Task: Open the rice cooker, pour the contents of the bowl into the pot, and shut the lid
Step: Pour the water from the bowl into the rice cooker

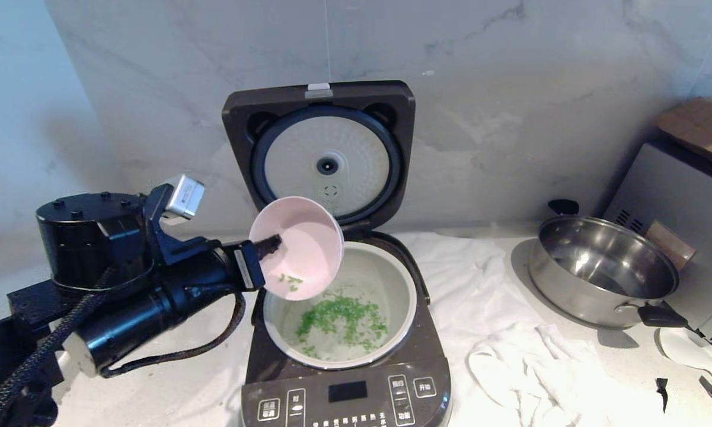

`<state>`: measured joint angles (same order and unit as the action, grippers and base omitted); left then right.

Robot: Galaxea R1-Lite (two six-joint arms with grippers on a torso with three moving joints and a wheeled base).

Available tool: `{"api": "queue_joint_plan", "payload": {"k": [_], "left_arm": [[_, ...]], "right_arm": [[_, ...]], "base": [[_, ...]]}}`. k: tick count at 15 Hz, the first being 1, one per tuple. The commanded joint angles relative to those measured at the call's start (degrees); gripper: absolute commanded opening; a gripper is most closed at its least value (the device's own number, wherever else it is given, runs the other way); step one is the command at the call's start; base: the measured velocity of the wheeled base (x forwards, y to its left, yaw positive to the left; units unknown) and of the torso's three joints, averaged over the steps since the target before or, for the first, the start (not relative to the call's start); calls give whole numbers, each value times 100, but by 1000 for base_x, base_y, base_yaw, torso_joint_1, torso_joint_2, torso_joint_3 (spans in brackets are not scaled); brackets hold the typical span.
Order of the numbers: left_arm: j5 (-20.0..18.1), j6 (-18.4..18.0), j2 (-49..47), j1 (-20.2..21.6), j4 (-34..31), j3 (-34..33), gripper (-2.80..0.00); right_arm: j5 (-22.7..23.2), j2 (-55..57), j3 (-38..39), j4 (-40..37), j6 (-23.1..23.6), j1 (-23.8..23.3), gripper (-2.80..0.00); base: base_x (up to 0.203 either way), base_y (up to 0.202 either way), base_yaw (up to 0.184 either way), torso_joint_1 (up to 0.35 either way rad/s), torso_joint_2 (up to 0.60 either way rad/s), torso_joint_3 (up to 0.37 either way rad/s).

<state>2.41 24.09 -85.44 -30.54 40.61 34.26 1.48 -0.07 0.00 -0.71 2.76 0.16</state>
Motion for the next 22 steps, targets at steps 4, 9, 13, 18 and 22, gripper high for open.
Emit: {"api": "queue_joint_plan", "payload": {"k": [4, 9, 13, 18, 22], "left_arm": [[-72, 51, 815, 33, -2194, 109, -280], [-338, 99, 889, 157, -4597, 862, -280], [-803, 137, 1023, 767, -5219, 1101, -280], [-835, 157, 1046, 1579, -5697, 1403, -280], [-831, -374, 1054, 2291, -6400, 1612, -280]], "right_arm": [[2, 7, 0, 0, 5, 2, -280], [2, 7, 0, 0, 5, 2, -280], [2, 7, 0, 0, 5, 2, -280], [-7, 7, 0, 0, 5, 2, -280], [2, 7, 0, 0, 5, 2, -280]], "base": [[0, 0, 0, 0, 0, 0], [0, 0, 0, 0, 0, 0], [0, 0, 0, 0, 0, 0], [0, 0, 0, 0, 0, 0], [0, 0, 0, 0, 0, 0]]}}
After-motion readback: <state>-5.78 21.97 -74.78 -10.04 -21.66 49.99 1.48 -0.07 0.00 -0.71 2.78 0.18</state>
